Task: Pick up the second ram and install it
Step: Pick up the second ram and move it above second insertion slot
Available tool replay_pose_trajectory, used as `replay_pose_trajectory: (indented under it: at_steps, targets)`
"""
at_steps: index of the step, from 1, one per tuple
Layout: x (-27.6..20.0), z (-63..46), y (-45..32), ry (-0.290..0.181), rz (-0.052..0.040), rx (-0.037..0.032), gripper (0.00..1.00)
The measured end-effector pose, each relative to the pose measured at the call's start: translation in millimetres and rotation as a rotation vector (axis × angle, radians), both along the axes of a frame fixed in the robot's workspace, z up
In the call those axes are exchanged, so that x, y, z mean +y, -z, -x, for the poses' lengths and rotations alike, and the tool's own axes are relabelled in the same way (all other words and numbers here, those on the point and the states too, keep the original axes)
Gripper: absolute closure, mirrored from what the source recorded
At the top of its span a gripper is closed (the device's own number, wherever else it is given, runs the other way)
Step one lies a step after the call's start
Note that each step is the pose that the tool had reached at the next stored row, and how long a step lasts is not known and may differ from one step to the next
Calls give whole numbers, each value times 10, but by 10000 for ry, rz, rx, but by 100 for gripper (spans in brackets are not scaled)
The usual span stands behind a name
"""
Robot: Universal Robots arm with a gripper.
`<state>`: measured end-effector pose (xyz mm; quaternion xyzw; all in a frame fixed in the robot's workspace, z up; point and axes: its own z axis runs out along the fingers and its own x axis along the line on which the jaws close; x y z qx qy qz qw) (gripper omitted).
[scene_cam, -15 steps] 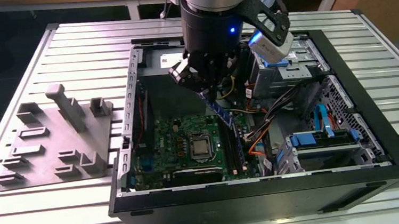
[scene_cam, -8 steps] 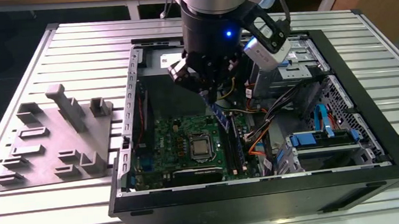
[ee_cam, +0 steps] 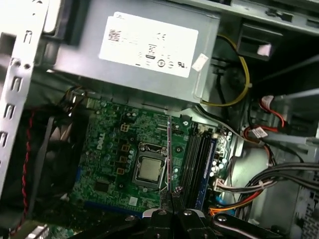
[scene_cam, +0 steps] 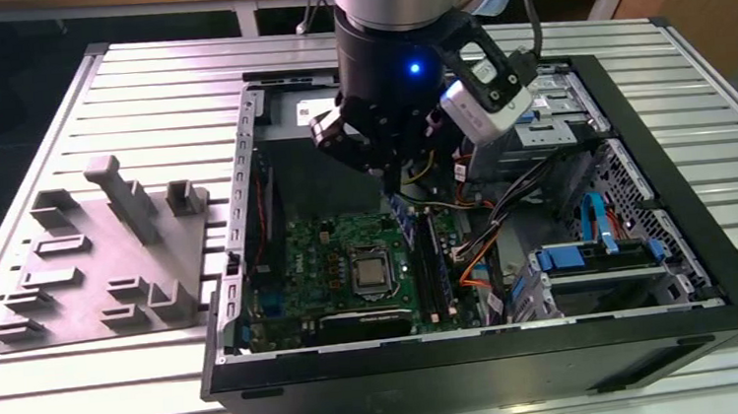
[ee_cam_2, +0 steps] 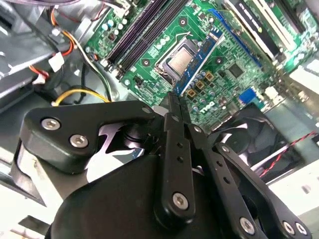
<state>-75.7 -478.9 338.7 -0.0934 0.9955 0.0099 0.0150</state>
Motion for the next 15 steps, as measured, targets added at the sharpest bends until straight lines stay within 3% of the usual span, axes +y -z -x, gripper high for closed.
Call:
replay_pose_trajectory:
  at_steps: [9,15]
  targets:
    - [0,0,27,1534,2,1,89]
    - [0,-3,30,1563,-1,0,89]
